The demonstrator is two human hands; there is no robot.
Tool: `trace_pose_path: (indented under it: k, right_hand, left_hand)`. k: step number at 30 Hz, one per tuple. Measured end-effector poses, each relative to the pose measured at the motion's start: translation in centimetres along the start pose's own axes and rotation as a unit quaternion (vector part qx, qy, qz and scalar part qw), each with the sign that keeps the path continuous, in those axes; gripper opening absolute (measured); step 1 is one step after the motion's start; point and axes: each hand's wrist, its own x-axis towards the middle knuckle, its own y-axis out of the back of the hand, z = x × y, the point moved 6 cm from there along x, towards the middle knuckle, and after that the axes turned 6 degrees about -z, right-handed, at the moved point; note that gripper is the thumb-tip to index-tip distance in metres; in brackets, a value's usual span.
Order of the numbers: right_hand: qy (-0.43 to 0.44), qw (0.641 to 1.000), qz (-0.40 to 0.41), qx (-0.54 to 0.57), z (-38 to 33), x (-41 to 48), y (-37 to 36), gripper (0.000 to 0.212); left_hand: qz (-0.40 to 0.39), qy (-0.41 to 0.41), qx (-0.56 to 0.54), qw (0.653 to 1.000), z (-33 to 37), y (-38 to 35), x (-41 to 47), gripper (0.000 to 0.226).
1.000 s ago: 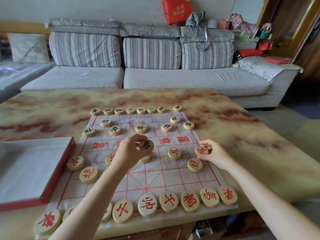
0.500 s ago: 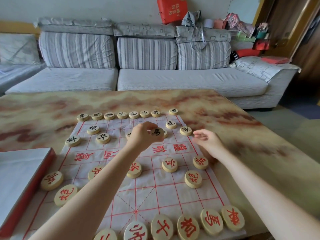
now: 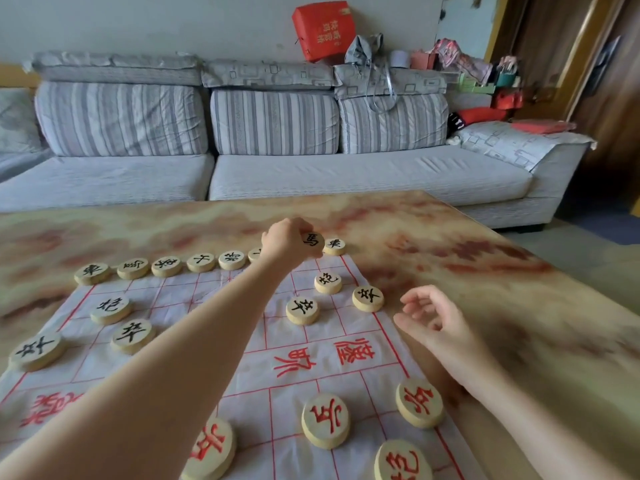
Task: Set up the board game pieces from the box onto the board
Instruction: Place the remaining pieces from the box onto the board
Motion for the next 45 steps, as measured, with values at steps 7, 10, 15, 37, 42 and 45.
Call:
trace_pose_path:
  k: [7,10,15,37,42,45]
  right_hand:
    - [-0.001,1.000,0.001,-0.016,0.3,0.0,0.0,0.024]
    - [-0.006,1.000,0.008,-0.011,0.4,0.0,0.2,0.022]
    - [-0.013,1.000,0.001,-0.009,0.4,-0.1,0.3,0.022]
    - [0.003,0.999,0.005,-0.047,0.1,-0.1,-0.1,0.024]
    - [-0.053,0.997,-0.019,-0.048,-0.7,-0.3,-0.3,0.022]
    - [-0.054,0.996,-0.022,-0.074,-2.8,-1.1,-0.5,0.021]
  left_hand:
    - [0.000,0.019,0.052,0.998,-1.6,-2.4,3.3,0.045]
    - [0.002,0.012,0.069,0.998,-1.8,-3.0,4.0,0.040]
    - [-0.009,0.008,0.127,0.992,-2.4,-3.8,4.4,0.042]
    - [0.031,-0.040,0.027,0.998,-1.7,5.1,-5.3,0.029]
    - [0.021,-0.055,-0.006,0.998,-1.6,8.7,-12.2,0.023]
    - [-0.011,-0.048,-0.049,0.998,-1.7,10.6,-16.3,0.023]
